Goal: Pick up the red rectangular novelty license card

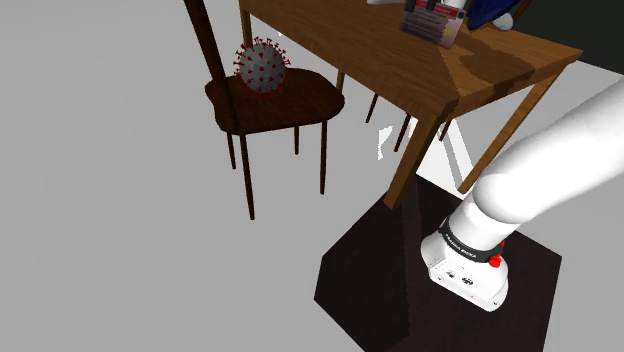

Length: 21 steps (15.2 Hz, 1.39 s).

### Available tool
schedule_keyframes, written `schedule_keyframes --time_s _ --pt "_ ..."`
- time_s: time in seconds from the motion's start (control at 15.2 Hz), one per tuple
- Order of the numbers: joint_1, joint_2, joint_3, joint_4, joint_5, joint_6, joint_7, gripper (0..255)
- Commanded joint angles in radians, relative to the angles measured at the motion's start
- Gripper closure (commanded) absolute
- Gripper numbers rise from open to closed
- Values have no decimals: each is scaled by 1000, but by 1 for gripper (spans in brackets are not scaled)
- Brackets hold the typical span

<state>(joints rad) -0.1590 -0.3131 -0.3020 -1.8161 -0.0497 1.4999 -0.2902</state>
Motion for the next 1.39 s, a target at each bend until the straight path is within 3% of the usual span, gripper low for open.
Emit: schedule_keyframes --time_s 0.0,0.4,0.73,1.19,1.32 --pt "-10 66 -32 78 4 -14 -35 0" --pt "-61 290 -127 366 53 -95 -149 0" --pt "-145 498 -188 651 137 -194 -238 0" --pt "-118 428 -177 455 101 -60 -220 0" --pt "-118 427 -177 455 101 -60 -220 0"
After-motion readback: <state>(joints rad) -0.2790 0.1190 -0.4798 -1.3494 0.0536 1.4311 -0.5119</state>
